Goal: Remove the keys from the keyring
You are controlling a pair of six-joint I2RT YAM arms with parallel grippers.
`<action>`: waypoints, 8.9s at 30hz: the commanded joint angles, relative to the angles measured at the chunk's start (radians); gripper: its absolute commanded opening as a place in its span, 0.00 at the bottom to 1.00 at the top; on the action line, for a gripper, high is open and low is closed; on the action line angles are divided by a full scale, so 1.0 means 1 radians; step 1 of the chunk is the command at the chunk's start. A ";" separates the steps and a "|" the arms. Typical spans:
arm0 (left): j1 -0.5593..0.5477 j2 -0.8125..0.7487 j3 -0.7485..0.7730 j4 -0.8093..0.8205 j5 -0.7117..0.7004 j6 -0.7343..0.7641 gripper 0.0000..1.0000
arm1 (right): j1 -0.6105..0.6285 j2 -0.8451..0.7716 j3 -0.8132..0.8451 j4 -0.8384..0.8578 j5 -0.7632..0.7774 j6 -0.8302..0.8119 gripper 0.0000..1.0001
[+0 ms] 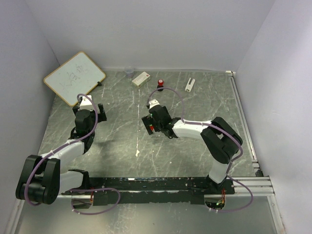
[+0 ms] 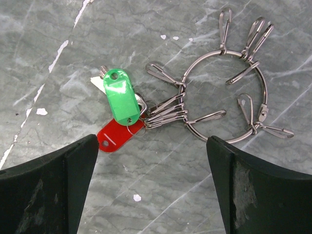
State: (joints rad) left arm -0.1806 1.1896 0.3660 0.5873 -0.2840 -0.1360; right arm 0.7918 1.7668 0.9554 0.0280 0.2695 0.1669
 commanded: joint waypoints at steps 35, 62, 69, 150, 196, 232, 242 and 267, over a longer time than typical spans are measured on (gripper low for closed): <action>-0.007 0.018 0.034 0.039 0.015 -0.002 0.99 | 0.022 0.153 0.092 0.008 -0.008 -0.018 0.35; -0.006 0.056 0.058 0.038 0.082 0.006 0.99 | 0.062 -0.171 0.223 -0.186 0.038 -0.042 0.00; -0.007 0.045 0.059 0.080 0.286 0.000 0.99 | 0.122 -0.291 0.275 -0.310 0.106 -0.063 0.00; -0.259 -0.044 0.234 0.132 0.983 -0.192 0.07 | 0.243 -0.545 0.177 -0.107 0.128 -0.079 0.00; -0.293 -0.277 0.652 -0.468 0.961 -0.088 0.07 | 0.246 -0.778 -0.233 0.355 0.153 -0.178 0.59; -0.293 -0.316 0.613 -0.426 0.842 -0.122 0.07 | 0.245 -0.790 -0.203 0.298 0.008 -0.092 0.41; -0.293 -0.331 0.614 -0.440 0.839 -0.118 0.07 | 0.246 -0.749 -0.160 0.341 -0.025 -0.124 0.40; -0.293 -0.326 0.587 -0.403 0.843 -0.147 0.07 | 0.245 -0.609 -0.131 0.442 0.010 -0.163 0.00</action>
State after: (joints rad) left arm -0.4667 0.8722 0.9516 0.1284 0.5659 -0.2703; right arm 1.0344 1.1511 0.7959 0.4309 0.2619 0.0212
